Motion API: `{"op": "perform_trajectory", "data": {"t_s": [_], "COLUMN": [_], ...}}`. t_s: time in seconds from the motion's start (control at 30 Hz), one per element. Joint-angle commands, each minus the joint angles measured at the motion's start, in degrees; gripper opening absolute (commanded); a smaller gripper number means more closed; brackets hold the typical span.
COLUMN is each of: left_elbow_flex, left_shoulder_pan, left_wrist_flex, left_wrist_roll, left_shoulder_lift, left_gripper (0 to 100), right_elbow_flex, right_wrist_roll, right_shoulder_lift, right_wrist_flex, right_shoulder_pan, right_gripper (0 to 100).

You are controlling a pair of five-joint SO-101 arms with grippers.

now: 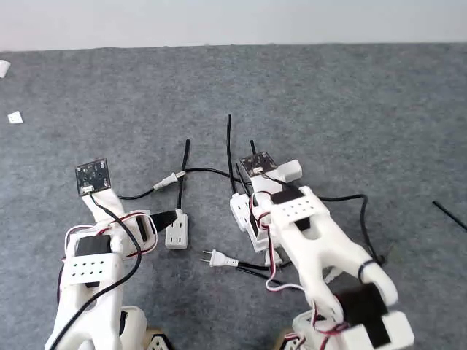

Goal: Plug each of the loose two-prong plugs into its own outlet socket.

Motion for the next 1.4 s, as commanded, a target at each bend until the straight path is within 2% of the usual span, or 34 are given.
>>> {"op": "perform_trajectory", "data": {"t_s": [0.0,0.07,0.2,0.37,0.6,0.7,0.87,1.13,1.27,1.37], "left_elbow_flex": [-0.92,-0.92,-0.92,-0.92,-1.27,-1.63,-1.98,-2.24,-2.86,-6.37], "left_shoulder_pan": [-0.26,-0.26,-0.26,-0.26,-0.09,-0.09,0.18,2.02,3.34,5.01], "left_wrist_flex": [-0.79,-0.79,-0.79,-0.79,-0.79,-0.70,-0.70,-0.70,-0.70,0.88], "left_wrist_roll": [-0.44,-0.44,-0.44,-0.44,-0.53,-2.90,-4.92,-6.95,-7.30,-7.30], "left_shoulder_lift": [-0.35,-0.35,-0.35,-0.35,0.09,0.18,0.18,0.26,1.14,7.38], "left_gripper": [39,39,39,39,39,39,39,39,39,39], "right_elbow_flex": [-4.31,-5.45,-5.71,-6.59,-16.79,-22.86,-28.22,-24.97,-23.91,-23.91], "right_wrist_roll": [0.79,0.79,0.79,0.79,4.48,5.27,8.26,8.35,8.44,8.26], "right_shoulder_lift": [3.30,4.35,4.44,3.12,-9.27,-14.73,-22.90,-32.04,-32.84,-32.84], "right_wrist_flex": [1.36,1.89,1.71,3.47,18.42,25.98,33.36,33.01,29.76,28.09], "right_shoulder_pan": [0.92,0.92,0.92,0.84,-0.13,-1.45,-6.11,-21.76,-22.90,-22.90], "right_gripper": [10.7,9.9,0.4,0.9,0.9,0.9,0.9,0.9,0.9,0.9]}}
